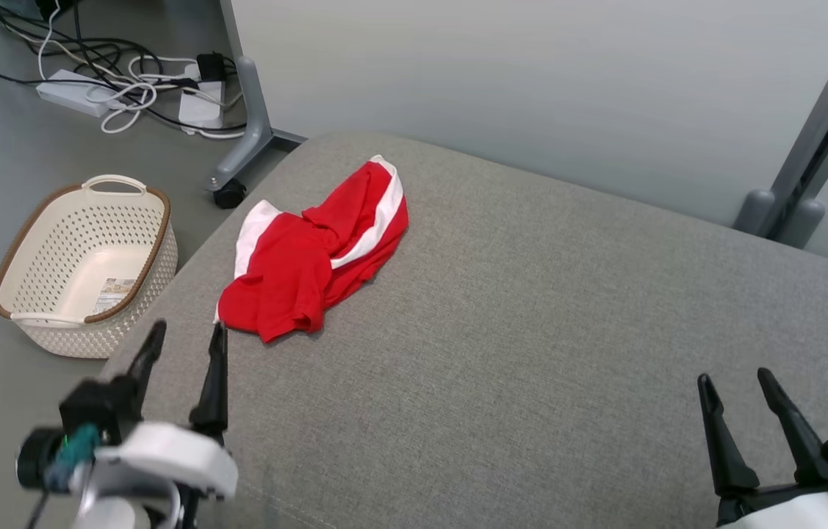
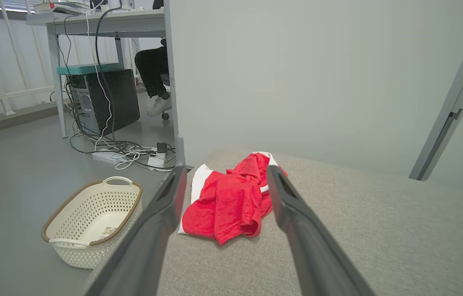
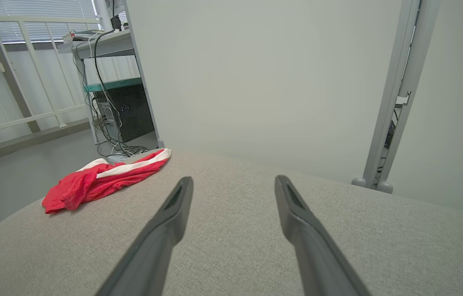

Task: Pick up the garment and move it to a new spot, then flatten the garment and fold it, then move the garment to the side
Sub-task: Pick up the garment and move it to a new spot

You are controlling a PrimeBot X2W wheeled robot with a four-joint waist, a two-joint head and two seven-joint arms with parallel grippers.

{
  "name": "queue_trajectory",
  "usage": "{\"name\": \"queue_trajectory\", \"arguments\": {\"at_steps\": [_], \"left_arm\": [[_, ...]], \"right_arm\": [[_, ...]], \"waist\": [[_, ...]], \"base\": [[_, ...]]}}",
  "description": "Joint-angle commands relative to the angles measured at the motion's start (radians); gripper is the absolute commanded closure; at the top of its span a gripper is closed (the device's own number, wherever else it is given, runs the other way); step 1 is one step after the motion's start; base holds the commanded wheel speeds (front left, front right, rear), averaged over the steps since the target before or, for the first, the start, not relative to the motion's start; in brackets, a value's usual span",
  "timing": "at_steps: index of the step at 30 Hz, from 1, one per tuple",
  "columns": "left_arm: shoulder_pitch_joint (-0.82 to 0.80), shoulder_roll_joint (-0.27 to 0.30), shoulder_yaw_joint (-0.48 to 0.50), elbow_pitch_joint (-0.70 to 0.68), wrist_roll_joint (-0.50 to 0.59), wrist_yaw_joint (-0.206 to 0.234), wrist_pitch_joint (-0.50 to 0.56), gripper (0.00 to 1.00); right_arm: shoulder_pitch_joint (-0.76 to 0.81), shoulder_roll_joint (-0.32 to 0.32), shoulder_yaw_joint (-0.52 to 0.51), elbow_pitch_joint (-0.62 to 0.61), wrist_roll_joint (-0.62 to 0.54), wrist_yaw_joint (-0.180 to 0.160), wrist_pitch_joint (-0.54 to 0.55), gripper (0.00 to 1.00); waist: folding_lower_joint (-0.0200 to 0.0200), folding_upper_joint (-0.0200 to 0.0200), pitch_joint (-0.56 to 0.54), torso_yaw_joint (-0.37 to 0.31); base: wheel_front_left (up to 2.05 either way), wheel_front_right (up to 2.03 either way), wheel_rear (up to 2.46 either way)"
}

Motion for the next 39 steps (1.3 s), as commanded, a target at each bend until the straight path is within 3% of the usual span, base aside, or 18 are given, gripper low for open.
{"name": "queue_trajectory", "arguments": {"at_steps": [1,7,12,20,29,36,37,38,39], "left_arm": [[-0.062,0.015,-0.001,0.0,-0.008,-0.005,0.049,0.0],[-0.276,0.055,0.017,0.087,-0.064,-0.024,0.286,0.0],[-0.435,0.074,0.044,0.174,-0.123,-0.056,0.395,0.0],[-0.755,0.144,0.066,0.511,-0.199,-0.134,0.584,0.0],[-0.847,0.202,0.046,0.772,-0.218,-0.186,0.7,0.0],[-0.816,0.181,0.015,0.911,-0.248,-0.21,0.822,0.0],[-0.815,0.18,0.012,0.917,-0.248,-0.213,0.821,0.1],[-0.817,0.183,0.009,0.918,-0.245,-0.213,0.806,0.5],[-0.82,0.186,0.007,0.917,-0.24,-0.214,0.79,0.81]], "right_arm": [[-0.019,-0.014,-0.004,-0.01,0.003,0.0,0.001,0.0],[-0.062,-0.026,0.0,-0.041,-0.009,0.0,0.02,0.0],[-0.102,-0.035,0.004,-0.068,-0.016,0.0,0.033,0.0],[-0.223,-0.05,0.023,-0.101,-0.026,0.0,0.043,0.0],[-0.276,-0.035,0.026,-0.084,-0.025,0.0,0.013,0.0],[-0.286,-0.031,0.027,-0.064,-0.023,0.0,-0.001,0.0],[-0.287,-0.029,0.025,-0.062,-0.024,0.0,-0.003,0.0],[-0.286,-0.029,0.023,-0.062,-0.025,0.0,-0.004,0.0],[-0.286,-0.029,0.022,-0.059,-0.026,0.0,-0.005,0.0]], "waist": [[0.0,0.0,0.023,-0.011],[0.0,0.0,0.103,-0.072],[0.0,0.0,0.179,-0.127],[0.0,0.0,0.354,-0.274],[0.0,0.0,0.436,-0.377],[0.0,0.0,0.443,-0.393],[0.0,0.0,0.441,-0.392],[0.0,0.0,0.438,-0.39],[0.0,0.0,0.434,-0.387]], "base": [[0.0,0.0,0.0],[0.0,0.0,0.0],[0.0,0.0,0.0],[0.0,0.0,0.0],[0.0,0.0,0.0],[0.0,0.0,0.0],[0.0,0.0,0.0],[0.0,0.0,0.0],[0.0,0.0,0.0]]}}
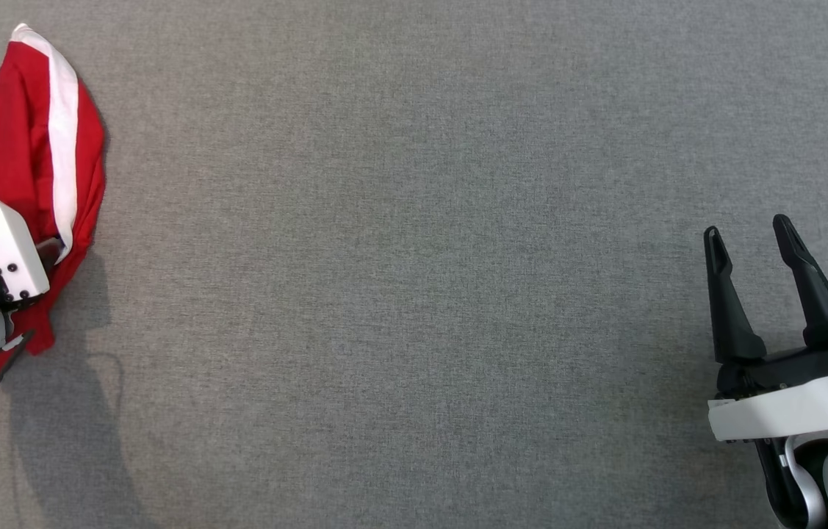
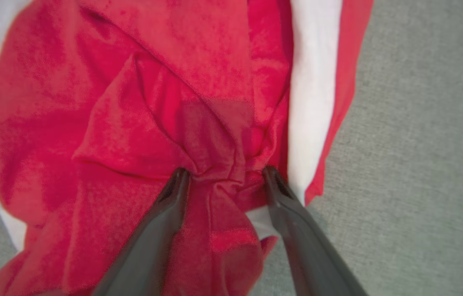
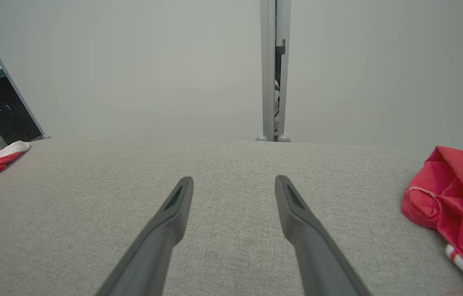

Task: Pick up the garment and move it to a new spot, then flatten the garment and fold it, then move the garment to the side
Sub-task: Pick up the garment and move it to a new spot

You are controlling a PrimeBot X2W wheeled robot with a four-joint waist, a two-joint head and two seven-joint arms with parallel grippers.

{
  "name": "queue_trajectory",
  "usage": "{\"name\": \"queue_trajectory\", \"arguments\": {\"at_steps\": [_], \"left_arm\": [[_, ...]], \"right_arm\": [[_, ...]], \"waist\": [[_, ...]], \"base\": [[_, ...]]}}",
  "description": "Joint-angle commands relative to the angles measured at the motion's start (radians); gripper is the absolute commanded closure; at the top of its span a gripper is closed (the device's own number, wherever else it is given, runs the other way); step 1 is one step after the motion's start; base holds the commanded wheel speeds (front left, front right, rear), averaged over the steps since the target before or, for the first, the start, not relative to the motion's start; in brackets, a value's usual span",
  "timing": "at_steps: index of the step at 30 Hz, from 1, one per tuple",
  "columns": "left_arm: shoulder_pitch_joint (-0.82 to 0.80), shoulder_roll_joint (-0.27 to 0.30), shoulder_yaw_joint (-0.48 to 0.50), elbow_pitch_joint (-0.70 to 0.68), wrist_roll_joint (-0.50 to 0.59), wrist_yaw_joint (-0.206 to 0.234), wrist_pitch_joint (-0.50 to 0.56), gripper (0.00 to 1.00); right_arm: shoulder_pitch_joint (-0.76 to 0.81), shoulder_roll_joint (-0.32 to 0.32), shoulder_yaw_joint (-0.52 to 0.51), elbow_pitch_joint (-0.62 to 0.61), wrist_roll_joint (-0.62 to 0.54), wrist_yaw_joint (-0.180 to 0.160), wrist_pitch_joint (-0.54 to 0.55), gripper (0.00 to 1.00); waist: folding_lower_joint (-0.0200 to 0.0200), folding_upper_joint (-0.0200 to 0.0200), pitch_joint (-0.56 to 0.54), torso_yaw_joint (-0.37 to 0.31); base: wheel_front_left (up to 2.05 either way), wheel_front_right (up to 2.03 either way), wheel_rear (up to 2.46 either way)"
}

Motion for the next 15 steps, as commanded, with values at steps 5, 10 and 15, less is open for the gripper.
{"name": "queue_trajectory", "arguments": {"at_steps": [5,10,15], "left_arm": [[-0.004,-0.004,-0.03,0.008,0.023,-0.008,-0.069,1.0],[-0.031,0.004,-0.085,-0.028,0.052,-0.018,-0.126,1.0],[-0.037,-0.002,-0.151,-0.094,0.05,-0.019,-0.139,1.0]], "right_arm": [[0.001,0.001,0.008,0.012,-0.003,0.0,-0.011,0.0],[0.02,0.007,0.016,0.038,0.007,0.0,-0.023,0.0],[0.042,0.016,0.02,0.068,0.019,0.0,-0.037,0.0]], "waist": [[0.0,-0.0001,-0.036,0.016],[0.0,-0.0001,-0.106,0.023],[0.0,-0.0001,-0.186,0.015]], "base": [[0.0,0.0,0.0],[0.0,0.0,0.0],[0.0,0.0,0.0]]}}
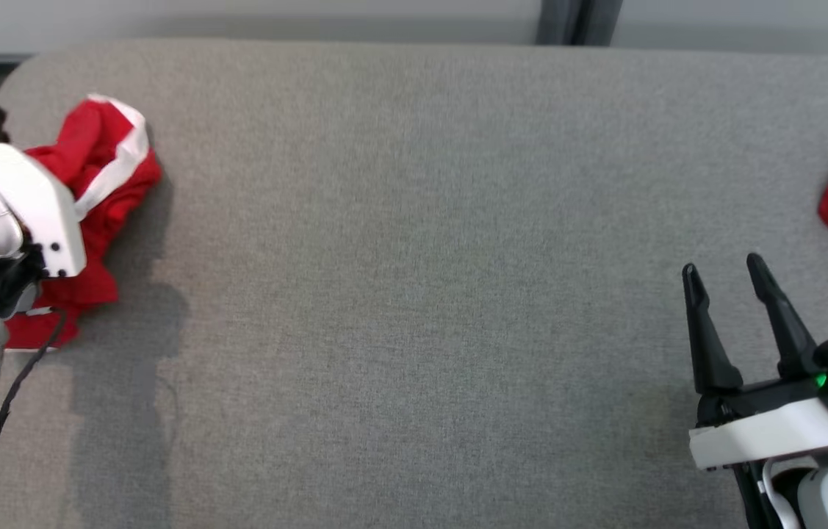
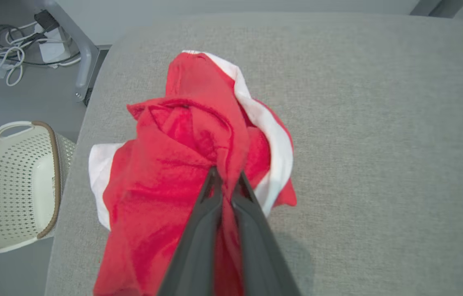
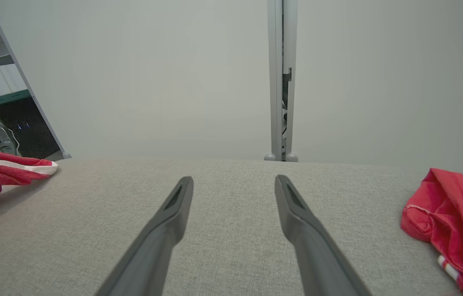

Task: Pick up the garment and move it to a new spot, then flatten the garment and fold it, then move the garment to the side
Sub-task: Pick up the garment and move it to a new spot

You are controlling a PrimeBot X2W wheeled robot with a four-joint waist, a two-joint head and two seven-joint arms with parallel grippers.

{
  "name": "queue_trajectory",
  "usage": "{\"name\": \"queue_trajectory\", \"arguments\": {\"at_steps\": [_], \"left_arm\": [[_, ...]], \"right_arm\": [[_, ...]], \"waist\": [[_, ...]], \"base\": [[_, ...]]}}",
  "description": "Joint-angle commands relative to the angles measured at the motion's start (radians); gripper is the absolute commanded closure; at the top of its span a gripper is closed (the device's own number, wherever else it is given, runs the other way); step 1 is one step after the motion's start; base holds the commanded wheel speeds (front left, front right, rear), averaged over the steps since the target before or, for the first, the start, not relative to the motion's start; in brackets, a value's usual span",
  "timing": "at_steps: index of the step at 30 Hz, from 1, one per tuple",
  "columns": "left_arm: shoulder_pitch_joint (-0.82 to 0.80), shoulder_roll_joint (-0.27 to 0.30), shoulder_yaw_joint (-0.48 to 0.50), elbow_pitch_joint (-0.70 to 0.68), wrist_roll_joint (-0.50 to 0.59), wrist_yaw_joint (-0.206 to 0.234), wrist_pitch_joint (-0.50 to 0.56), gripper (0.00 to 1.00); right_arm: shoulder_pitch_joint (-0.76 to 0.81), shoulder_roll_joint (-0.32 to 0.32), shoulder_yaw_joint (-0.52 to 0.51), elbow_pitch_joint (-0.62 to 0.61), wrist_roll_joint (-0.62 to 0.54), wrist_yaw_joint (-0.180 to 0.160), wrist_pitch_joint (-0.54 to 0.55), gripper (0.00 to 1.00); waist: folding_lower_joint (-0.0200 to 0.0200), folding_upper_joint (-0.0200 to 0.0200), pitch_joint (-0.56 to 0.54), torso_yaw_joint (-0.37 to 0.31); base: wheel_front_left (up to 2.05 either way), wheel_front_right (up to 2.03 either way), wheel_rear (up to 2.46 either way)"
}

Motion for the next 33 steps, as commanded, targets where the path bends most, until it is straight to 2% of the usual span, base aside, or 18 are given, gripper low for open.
{"name": "queue_trajectory", "arguments": {"at_steps": [1,5,11,16,20,22,26,30,33], "left_arm": [[-0.009,-0.001,-0.004,-0.01,-0.008,-0.005,0.001,1.0],[0.005,0.023,-0.097,-0.12,-0.026,-0.003,0.029,1.0],[0.043,0.015,-0.162,-0.306,-0.131,-0.003,0.085,1.0],[0.092,0.004,-0.191,-0.477,-0.186,-0.003,0.102,1.0],[0.144,-0.012,-0.214,-0.591,-0.176,0.009,0.078,1.0],[0.164,-0.004,-0.24,-0.639,-0.123,0.02,0.038,1.0],[0.254,-0.048,-0.274,-0.687,-0.073,0.064,-0.065,1.0],[0.333,-0.075,-0.31,-0.659,-0.006,0.106,-0.186,1.0],[0.394,-0.122,-0.355,-0.601,0.036,0.125,-0.271,1.0]], "right_arm": [[0.012,-0.001,-0.002,0.003,0.004,0.0,-0.007,0.0],[0.046,0.011,-0.004,0.028,0.017,0.0,-0.016,0.0],[0.103,0.019,-0.023,0.044,0.025,0.0,-0.021,0.0],[0.135,0.011,-0.05,0.027,0.03,0.0,-0.012,0.0],[0.147,0.006,-0.065,0.009,0.03,0.0,-0.003,0.0],[0.149,0.005,-0.067,0.001,0.029,0.0,0.003,0.0],[0.146,0.006,-0.055,-0.009,0.032,0.0,0.009,0.0],[0.144,0.002,-0.04,-0.009,0.034,0.0,0.01,0.0],[0.14,0.002,-0.039,-0.009,0.034,0.0,0.009,0.0]], "waist": [[0.0,0.0,-0.055,-0.008],[0.0,0.0,-0.14,-0.033],[0.0,0.0,-0.235,-0.084],[0.0,0.0,-0.268,-0.132],[0.0,0.0,-0.269,-0.169],[0.0,0.0,-0.266,-0.188],[0.0,0.0,-0.258,-0.231],[0.0,0.0,-0.245,-0.271],[0.0,0.0,-0.234,-0.294]], "base": [[0.0,0.0,0.0],[0.0,0.0,0.0],[0.0,0.0,0.0],[0.0,0.0,0.0],[0.0,0.0,0.0],[0.0,0.0,0.0],[0.0,0.0,0.0],[0.0,0.0,0.0],[0.0,0.0,0.0]]}}
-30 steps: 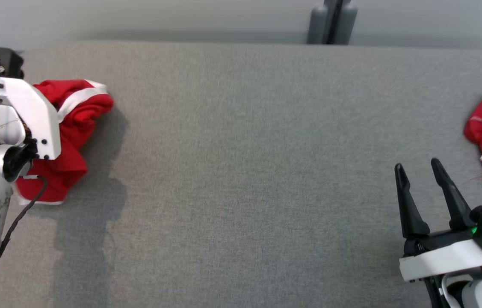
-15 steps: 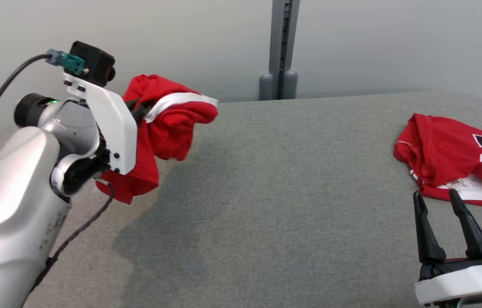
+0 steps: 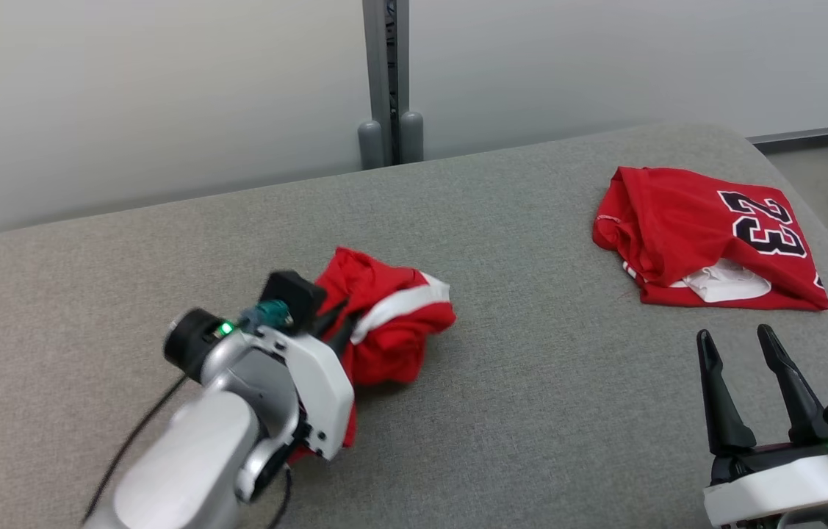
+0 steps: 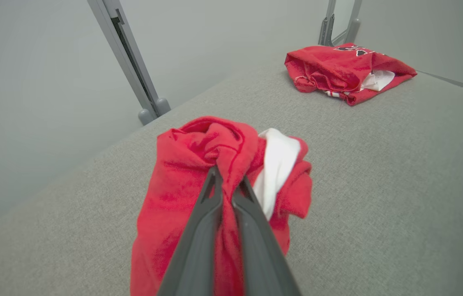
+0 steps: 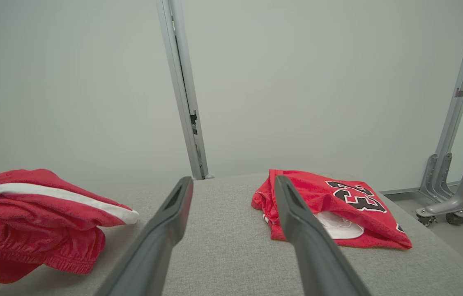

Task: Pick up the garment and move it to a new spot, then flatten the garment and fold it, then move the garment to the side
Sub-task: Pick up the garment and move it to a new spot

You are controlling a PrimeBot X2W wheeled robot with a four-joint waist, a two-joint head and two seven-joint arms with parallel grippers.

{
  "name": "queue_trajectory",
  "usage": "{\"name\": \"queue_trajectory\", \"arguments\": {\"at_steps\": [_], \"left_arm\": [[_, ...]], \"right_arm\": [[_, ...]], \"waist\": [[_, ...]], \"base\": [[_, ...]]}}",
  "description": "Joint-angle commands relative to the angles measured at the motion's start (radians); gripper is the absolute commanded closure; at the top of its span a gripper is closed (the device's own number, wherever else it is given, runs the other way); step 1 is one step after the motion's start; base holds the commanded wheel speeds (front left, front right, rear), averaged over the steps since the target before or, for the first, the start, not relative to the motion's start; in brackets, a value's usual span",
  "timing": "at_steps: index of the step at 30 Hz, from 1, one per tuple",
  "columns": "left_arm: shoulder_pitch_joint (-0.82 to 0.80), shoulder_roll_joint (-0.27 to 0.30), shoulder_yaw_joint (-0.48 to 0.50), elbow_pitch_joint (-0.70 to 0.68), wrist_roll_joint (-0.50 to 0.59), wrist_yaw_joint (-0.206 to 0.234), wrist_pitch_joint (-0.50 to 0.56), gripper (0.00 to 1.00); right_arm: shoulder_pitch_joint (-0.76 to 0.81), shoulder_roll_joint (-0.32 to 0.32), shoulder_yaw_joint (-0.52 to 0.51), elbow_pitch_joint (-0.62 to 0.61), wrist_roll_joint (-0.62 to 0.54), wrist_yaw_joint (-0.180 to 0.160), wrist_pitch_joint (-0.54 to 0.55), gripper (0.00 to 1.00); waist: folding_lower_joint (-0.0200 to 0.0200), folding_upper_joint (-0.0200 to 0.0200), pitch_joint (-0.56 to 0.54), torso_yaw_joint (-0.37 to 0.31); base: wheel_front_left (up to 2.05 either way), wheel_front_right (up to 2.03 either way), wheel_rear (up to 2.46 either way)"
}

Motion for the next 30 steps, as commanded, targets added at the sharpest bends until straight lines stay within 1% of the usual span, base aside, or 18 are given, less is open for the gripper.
{"name": "queue_trajectory", "arguments": {"at_steps": [1,3,4,5,6,10,13,16,20,21,22,25,30], "left_arm": [[0.034,-0.034,-0.018,0.037,0.015,0.012,-0.046,1.0],[0.054,-0.06,-0.036,0.092,0.027,0.017,-0.088,1.0],[0.065,-0.075,-0.045,0.123,0.029,0.018,-0.101,0.91],[0.071,-0.091,-0.054,0.152,0.03,0.017,-0.113,0.36],[0.072,-0.104,-0.061,0.175,0.031,0.013,-0.124,0.0],[0.056,-0.136,-0.059,0.225,0.021,-0.001,-0.166,0.0],[0.031,-0.142,-0.049,0.25,0.018,-0.005,-0.199,0.0],[0.02,-0.134,-0.036,0.244,0.017,0.001,-0.228,0.0],[0.019,-0.107,-0.014,0.203,0.011,0.013,-0.244,0.0],[0.027,-0.1,-0.007,0.186,0.008,0.02,-0.248,0.0],[0.043,-0.078,0.008,0.15,0.003,0.034,-0.253,0.0],[0.075,-0.041,0.041,0.085,-0.004,0.071,-0.271,0.0],[0.154,0.018,0.109,-0.038,-0.024,0.149,-0.306,0.0]], "right_arm": [[-0.009,-0.008,-0.001,-0.003,0.004,0.0,-0.003,0.0],[-0.012,-0.01,0.001,0.0,0.007,0.0,-0.006,0.0],[-0.013,-0.009,0.003,0.001,0.006,0.0,-0.007,0.0],[-0.013,-0.009,0.003,0.002,0.005,0.0,-0.007,0.0],[-0.015,-0.008,0.005,0.004,0.005,0.0,-0.006,0.0],[-0.018,-0.006,0.007,0.008,0.004,0.0,-0.008,0.0],[-0.009,-0.007,0.008,0.013,0.004,0.0,-0.01,0.0],[0.001,-0.009,0.003,0.009,0.001,0.0,-0.008,0.0],[0.013,-0.015,-0.007,0.0,0.004,0.0,-0.001,0.0],[0.016,-0.015,-0.009,-0.003,0.006,0.0,0.002,0.0],[0.02,-0.017,-0.015,-0.01,0.007,0.0,0.006,0.0],[0.026,-0.014,-0.026,-0.02,0.005,0.0,0.007,0.0],[0.047,-0.006,-0.047,-0.031,-0.005,0.0,0.002,0.0]], "waist": [[0.0,-0.0001,0.016,-0.021],[0.0,-0.0001,0.022,-0.026],[0.0,-0.0001,0.024,-0.027],[0.0,-0.0001,0.026,-0.027],[0.0,-0.0001,0.028,-0.026],[0.0,-0.0001,0.032,-0.014],[0.0,-0.0001,0.027,0.01],[0.0,-0.0001,0.016,0.038],[0.0,-0.0001,-0.004,0.081],[0.0,-0.0001,-0.008,0.092],[0.0,-0.0001,-0.015,0.111],[0.0,-0.0001,-0.023,0.136],[0.0,-0.0001,-0.033,0.173]], "base": [[0.0,0.0,0.0],[0.0,0.0,0.0],[0.0,0.0,0.0],[0.0,0.0,0.0],[0.0,0.0,0.0],[0.0,0.0,0.0],[0.0,0.0,0.0],[0.0,0.0,0.0],[0.0,0.0,0.0],[0.0,0.0,0.0],[0.0,0.0,0.0],[0.0,0.0,0.0],[0.0,0.0,0.0]]}}
